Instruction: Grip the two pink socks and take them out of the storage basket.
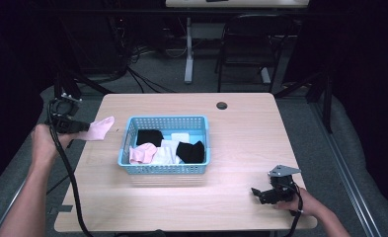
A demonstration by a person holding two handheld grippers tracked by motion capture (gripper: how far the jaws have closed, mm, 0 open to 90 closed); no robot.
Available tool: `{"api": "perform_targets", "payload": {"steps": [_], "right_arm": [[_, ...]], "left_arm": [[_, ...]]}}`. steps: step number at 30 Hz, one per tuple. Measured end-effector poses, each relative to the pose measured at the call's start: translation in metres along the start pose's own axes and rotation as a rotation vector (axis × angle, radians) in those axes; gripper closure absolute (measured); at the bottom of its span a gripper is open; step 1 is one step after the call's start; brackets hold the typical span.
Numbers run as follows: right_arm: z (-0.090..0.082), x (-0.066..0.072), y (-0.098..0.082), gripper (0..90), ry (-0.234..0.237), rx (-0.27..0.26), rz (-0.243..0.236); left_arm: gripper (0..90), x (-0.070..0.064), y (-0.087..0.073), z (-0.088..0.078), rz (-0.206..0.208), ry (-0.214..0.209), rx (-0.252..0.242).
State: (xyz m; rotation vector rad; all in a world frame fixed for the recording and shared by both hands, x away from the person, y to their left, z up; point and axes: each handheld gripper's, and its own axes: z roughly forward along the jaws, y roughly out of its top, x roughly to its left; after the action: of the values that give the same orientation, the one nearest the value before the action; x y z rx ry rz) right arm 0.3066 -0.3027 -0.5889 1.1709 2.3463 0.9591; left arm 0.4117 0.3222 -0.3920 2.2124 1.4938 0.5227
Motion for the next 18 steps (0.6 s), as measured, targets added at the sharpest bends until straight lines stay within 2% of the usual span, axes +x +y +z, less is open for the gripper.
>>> {"api": "perform_targets", "payload": {"steps": [11, 18], "right_arm": [[0.0, 0.0, 0.0, 0.0, 0.0, 0.0, -0.001], [0.0, 0.0, 0.0, 0.0, 0.0, 0.0, -0.001]], "left_arm": [[87.4, 0.011, -0.016, 0.02, -0.029, 0.009, 0.093], [87.4, 0.013, -0.028, 0.046, -0.041, -0.008, 0.176]]}}
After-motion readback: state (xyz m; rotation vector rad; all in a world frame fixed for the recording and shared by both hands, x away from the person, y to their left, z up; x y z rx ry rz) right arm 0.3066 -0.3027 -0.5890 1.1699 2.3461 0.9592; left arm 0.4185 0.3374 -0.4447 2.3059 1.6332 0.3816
